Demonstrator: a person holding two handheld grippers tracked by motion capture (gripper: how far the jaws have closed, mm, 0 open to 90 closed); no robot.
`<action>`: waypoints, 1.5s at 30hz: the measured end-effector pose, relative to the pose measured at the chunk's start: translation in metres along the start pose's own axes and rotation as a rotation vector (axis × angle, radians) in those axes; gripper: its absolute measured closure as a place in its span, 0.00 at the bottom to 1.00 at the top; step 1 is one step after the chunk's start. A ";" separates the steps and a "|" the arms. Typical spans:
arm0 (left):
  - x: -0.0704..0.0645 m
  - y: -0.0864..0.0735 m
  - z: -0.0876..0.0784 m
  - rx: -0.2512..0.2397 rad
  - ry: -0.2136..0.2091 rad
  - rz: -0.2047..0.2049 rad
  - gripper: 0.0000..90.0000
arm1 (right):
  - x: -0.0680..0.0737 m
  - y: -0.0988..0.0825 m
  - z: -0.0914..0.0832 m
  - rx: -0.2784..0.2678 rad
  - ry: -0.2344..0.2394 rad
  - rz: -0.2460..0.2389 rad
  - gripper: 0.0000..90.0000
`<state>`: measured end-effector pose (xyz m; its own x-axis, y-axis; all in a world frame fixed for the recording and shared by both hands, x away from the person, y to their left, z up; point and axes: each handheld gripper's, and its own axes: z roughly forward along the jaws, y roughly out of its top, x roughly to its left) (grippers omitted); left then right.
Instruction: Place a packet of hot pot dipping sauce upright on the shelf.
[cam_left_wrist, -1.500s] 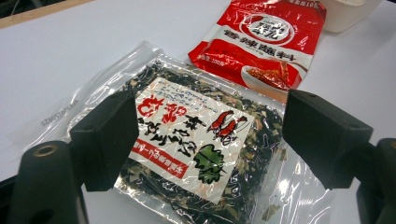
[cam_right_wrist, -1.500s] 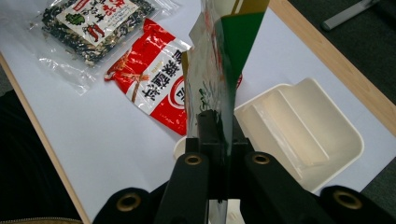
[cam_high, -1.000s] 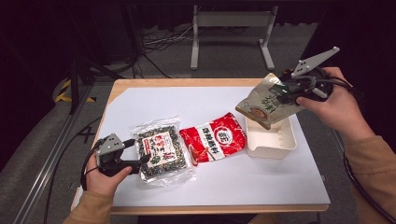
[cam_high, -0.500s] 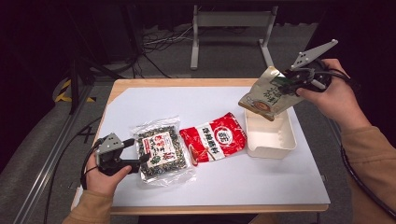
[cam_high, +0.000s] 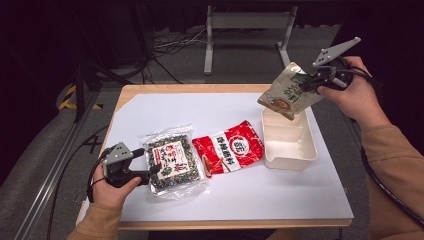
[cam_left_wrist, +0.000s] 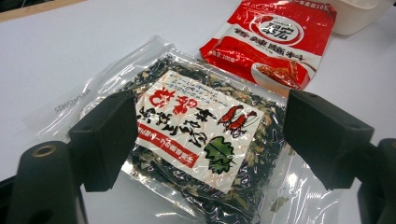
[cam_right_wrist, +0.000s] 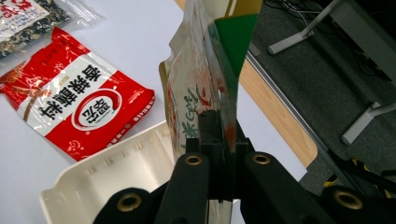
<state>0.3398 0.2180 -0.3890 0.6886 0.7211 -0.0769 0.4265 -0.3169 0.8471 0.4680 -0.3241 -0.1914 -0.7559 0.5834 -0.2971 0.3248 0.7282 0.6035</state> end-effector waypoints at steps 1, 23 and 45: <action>-0.001 0.000 0.000 0.002 0.000 -0.006 0.21 | -0.003 -0.001 0.002 -0.001 -0.003 -0.004 0.99; 0.000 -0.011 -0.006 -0.001 0.029 -0.023 0.19 | -0.034 -0.015 0.037 -0.014 -0.006 -0.049 0.99; 0.002 -0.012 -0.001 0.010 0.021 -0.038 0.19 | -0.042 -0.026 0.064 0.017 -0.084 -0.092 0.99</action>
<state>0.3354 0.2246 -0.3987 0.6594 0.7454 -0.0977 0.4580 -0.2952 0.8385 0.5279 -0.3448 -0.2425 -0.7331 0.5409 -0.4122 0.2662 0.7860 0.5580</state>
